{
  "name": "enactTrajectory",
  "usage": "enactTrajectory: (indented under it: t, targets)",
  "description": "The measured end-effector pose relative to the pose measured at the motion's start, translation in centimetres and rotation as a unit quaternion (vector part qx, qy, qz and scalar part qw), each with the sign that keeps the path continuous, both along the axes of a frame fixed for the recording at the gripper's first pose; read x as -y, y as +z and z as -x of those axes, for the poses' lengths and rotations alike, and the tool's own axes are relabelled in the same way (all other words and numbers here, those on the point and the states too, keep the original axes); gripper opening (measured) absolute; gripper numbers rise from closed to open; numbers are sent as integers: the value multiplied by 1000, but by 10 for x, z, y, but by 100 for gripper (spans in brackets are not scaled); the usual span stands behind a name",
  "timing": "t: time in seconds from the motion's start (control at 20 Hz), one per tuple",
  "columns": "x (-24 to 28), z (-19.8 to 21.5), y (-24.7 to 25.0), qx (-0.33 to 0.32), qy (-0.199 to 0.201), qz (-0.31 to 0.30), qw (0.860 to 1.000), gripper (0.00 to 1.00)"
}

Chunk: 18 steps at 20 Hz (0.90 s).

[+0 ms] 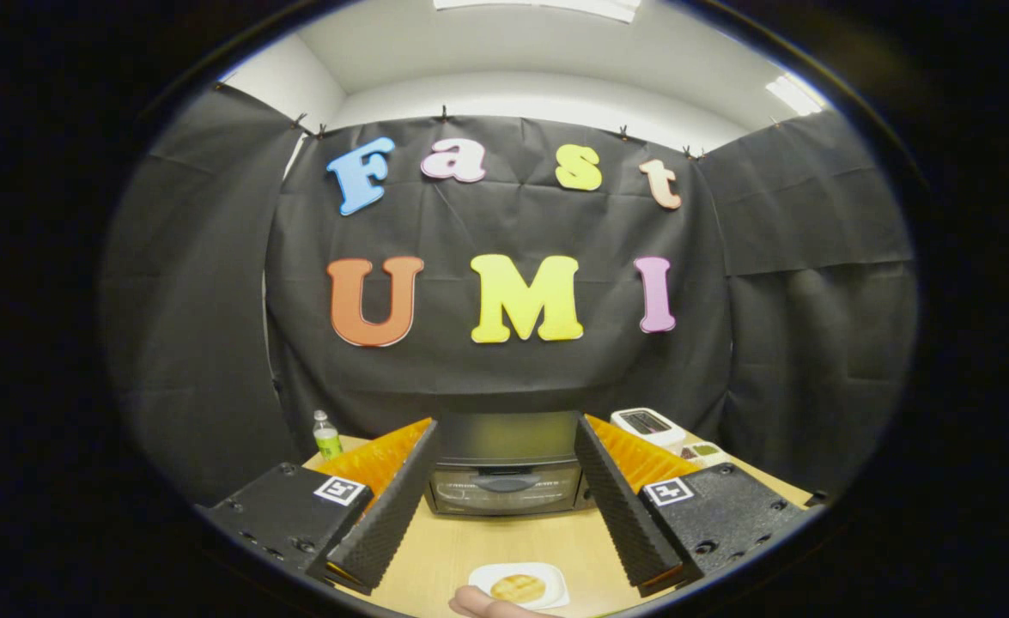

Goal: Open the toaster oven, put the food inside, and close the toaster oven door.

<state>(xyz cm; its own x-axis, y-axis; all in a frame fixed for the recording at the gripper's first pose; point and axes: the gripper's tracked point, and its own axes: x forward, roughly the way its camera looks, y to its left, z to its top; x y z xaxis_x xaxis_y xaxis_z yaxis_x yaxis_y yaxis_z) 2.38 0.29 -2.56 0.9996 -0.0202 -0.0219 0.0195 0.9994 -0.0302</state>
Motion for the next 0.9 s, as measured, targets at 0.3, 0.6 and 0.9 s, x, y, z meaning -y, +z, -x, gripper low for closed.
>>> enactTrajectory:
  t: [0.3,0.6,0.9]
  targets:
    - [10,-56,-28,-15,-15,5,1000,100]
    - [19,-128,-71,-55,-30,12,998,100]
    - [24,-187,-132,-120,-33,39,991,100]
